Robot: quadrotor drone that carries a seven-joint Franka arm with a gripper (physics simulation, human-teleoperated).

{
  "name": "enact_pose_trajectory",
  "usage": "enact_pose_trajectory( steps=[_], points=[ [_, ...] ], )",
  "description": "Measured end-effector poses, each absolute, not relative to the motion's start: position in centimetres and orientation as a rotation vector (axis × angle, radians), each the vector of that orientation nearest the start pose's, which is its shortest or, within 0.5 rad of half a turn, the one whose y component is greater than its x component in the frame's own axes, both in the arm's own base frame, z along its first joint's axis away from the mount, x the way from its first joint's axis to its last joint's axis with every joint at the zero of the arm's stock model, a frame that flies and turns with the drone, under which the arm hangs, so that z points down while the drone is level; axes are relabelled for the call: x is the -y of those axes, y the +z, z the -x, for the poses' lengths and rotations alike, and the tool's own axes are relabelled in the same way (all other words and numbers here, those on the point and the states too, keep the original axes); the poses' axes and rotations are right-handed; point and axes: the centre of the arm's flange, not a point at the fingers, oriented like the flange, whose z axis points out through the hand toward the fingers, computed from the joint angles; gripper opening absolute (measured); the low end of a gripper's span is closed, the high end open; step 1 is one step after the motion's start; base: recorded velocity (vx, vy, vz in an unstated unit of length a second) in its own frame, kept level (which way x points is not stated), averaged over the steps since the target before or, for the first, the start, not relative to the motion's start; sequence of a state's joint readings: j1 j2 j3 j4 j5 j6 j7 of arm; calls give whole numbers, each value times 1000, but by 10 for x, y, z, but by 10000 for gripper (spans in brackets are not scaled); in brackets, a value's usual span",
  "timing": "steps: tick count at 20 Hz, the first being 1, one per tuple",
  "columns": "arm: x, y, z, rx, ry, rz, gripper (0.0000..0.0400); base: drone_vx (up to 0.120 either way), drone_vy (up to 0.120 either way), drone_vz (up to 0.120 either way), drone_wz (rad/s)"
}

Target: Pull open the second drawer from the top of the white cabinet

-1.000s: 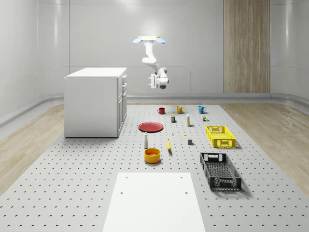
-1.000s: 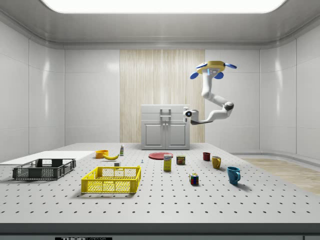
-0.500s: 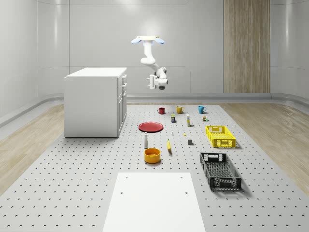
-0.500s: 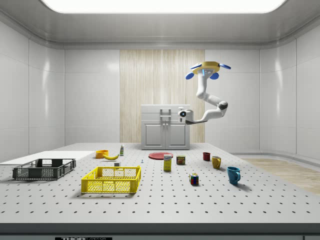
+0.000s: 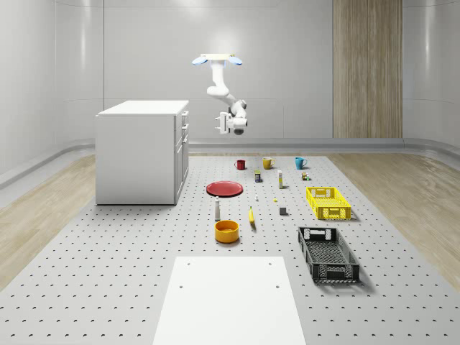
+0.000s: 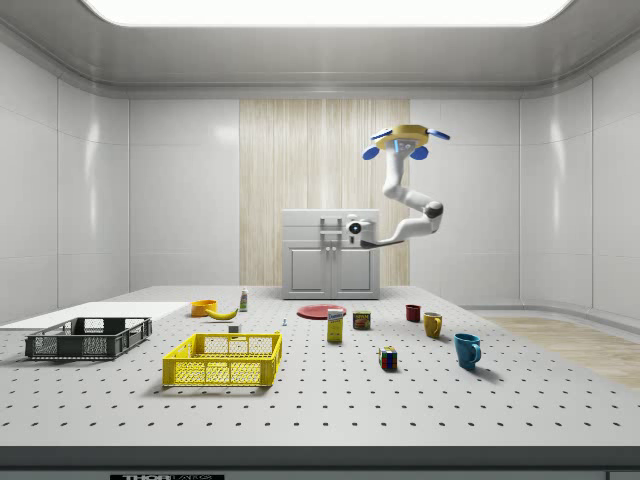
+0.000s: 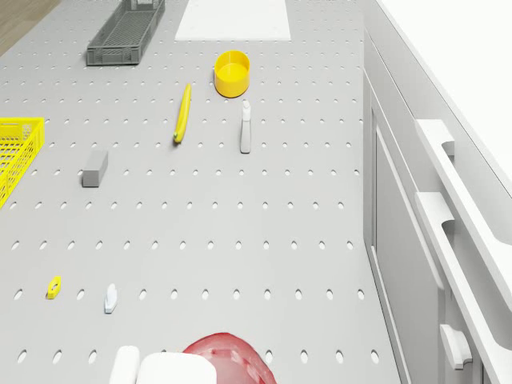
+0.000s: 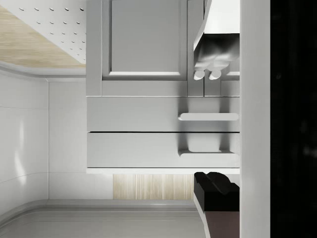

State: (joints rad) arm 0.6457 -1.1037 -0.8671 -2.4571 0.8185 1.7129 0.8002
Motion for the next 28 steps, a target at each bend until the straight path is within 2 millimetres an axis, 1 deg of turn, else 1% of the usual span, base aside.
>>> enact_pose_trajectory(
  steps=[14, 16, 21, 28],
  points=[
    [100, 591, -307, -613, 613, 1484, 300, 120, 0, 0, 0],
    [97, 591, -307, -613, 613, 1484, 300, 0, 0, 0, 0],
    [81, 591, -307, -613, 613, 1484, 300, 0, 0, 0, 0],
    [47, 591, -306, -612, 613, 1484, 300, 0, 0, 0, 0]
  ],
)
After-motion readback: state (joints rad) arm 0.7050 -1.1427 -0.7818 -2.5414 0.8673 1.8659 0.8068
